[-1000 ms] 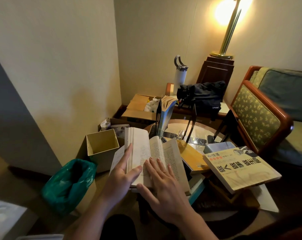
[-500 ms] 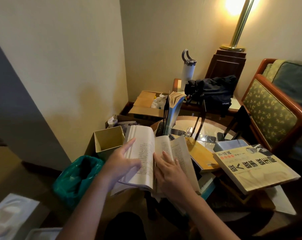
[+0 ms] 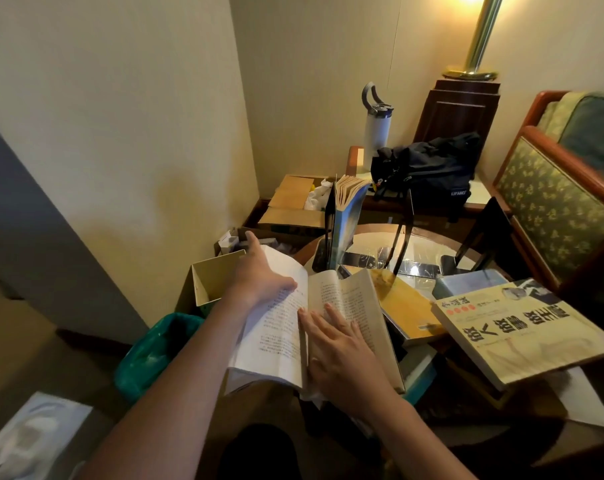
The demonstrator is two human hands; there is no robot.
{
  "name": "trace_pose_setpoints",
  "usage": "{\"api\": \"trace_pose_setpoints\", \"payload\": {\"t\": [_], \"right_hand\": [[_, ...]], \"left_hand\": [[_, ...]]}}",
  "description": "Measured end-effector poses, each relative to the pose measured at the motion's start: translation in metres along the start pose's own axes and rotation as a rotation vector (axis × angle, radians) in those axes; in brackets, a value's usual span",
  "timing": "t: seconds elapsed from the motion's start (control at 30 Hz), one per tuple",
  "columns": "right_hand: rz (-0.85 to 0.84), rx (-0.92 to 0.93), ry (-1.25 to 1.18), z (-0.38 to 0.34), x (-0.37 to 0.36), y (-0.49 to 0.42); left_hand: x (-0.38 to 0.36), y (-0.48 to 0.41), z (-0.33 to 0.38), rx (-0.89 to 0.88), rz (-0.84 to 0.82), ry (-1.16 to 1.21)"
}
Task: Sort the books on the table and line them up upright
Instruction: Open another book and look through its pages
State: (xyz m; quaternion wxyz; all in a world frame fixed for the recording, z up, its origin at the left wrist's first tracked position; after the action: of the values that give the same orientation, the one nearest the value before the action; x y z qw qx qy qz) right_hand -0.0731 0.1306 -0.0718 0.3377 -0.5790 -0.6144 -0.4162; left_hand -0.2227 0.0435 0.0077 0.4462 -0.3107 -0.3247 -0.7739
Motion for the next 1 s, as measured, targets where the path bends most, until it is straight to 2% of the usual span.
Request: {"api": "trace_pose_setpoints", "payload": {"t": [0.13,0.37,0.57,0.7,1.0], "right_hand": [[-0.027,-0.019,-0.042,-0.002,0.002,0.000],[-0.017,-0.057,-0.068,-0.007,0.001,0.001],[-0.032,-0.060,-0.004,-0.007,-0.007,-0.003],[-0.052,-0.066,0.038,-0.006,-0.010,-0.002],[-0.012,-0.087,-0.081,-0.006,0.000,0.005]], "left_hand": [[0.002,0.005,0.012,-0.111,0.032,-0.085],[-0.003,0.031,0.000,-0.173,-0.093,-0.137],[-0.014,0.072,-0.042,-0.195,-0.024,0.071],[-0.028,0.094,-0.065,-0.189,-0.042,0.198],[-0.033,0.103,-0.065,-0.280,-0.056,0.303]]}}
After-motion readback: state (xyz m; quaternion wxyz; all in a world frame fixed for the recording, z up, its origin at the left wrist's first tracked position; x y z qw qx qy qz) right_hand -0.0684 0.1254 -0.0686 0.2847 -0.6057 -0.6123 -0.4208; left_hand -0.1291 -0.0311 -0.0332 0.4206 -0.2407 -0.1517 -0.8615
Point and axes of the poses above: each hand's wrist, its own y-axis away from the middle knuckle, its own x-axis out of the back of the hand, z = x × y, the point moved 9 cm from there along -y, towards the middle knuckle, and after that the axes turned 6 degrees about -z, right-handed, at the moved point
